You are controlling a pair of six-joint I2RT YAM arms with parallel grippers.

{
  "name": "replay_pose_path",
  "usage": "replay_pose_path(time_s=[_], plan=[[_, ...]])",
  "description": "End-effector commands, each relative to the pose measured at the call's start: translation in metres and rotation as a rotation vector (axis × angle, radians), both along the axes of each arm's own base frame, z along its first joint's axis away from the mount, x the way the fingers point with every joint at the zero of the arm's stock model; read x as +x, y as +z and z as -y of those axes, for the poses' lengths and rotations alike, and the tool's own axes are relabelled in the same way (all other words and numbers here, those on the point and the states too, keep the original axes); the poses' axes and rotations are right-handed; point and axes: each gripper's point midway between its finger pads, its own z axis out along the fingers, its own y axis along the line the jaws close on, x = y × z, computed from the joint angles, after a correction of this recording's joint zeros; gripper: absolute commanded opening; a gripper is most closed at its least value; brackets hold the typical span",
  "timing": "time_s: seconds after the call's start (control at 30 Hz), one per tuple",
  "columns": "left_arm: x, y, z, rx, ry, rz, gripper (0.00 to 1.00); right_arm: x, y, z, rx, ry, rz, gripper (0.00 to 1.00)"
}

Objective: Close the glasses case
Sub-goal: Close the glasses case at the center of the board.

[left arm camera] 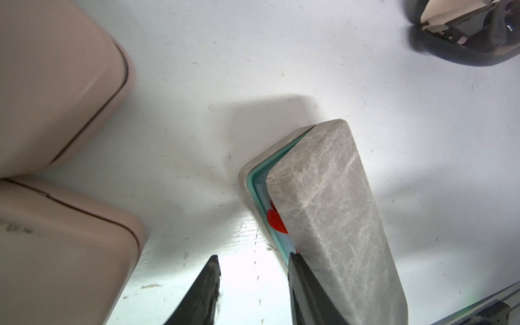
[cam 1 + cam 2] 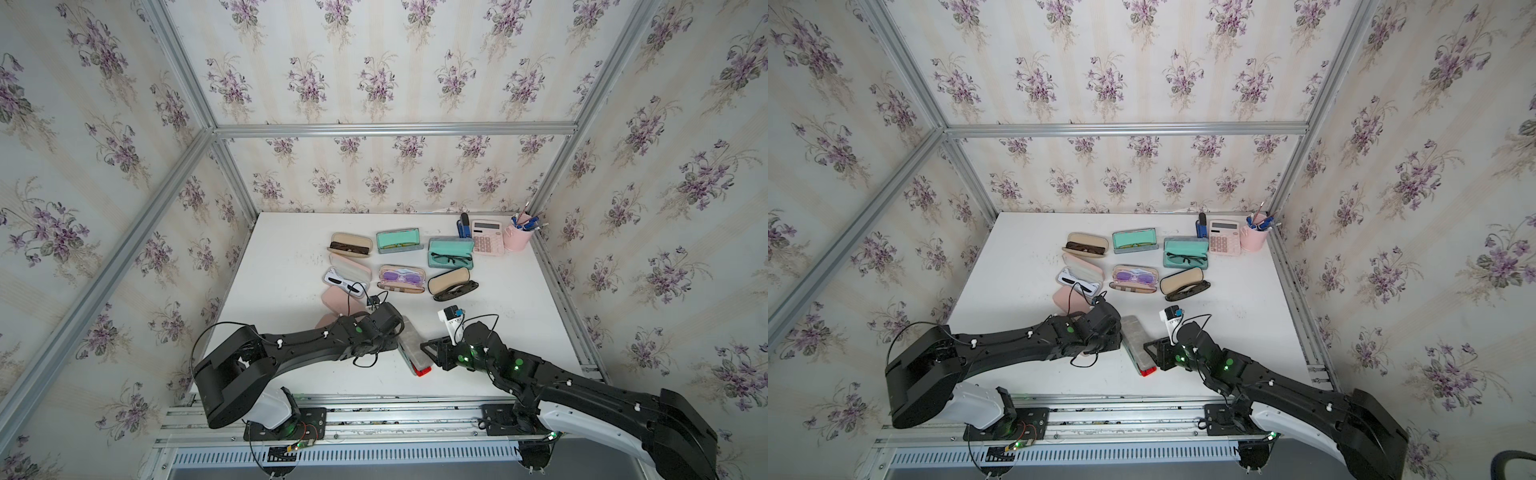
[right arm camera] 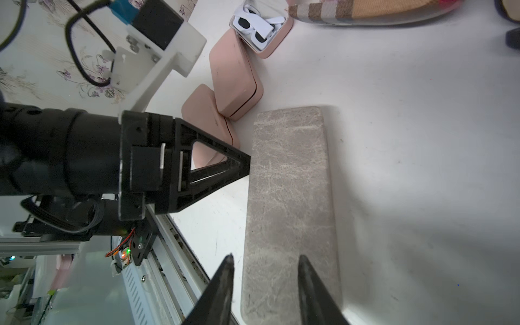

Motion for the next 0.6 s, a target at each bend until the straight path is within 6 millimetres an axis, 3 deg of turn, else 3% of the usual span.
replay_pose_path(time_s=[0.0,0.37,0.57], plan=[[0.004,0.005,0.004,-0.011,-0.008,0.019,0.44,-0.014,-0.015,0.012,0.004,-0.034,-0.112,0.31],[0.004,0.008,0.008,-0.022,-0.012,0.021,0.44,-0.044,-0.040,0.036,0.104,-0.076,-0.250,0.04],[0.004,0.009,0.008,-0.024,-0.012,0.019,0.44,-0.056,-0.062,0.033,0.091,-0.056,-0.298,0.00]])
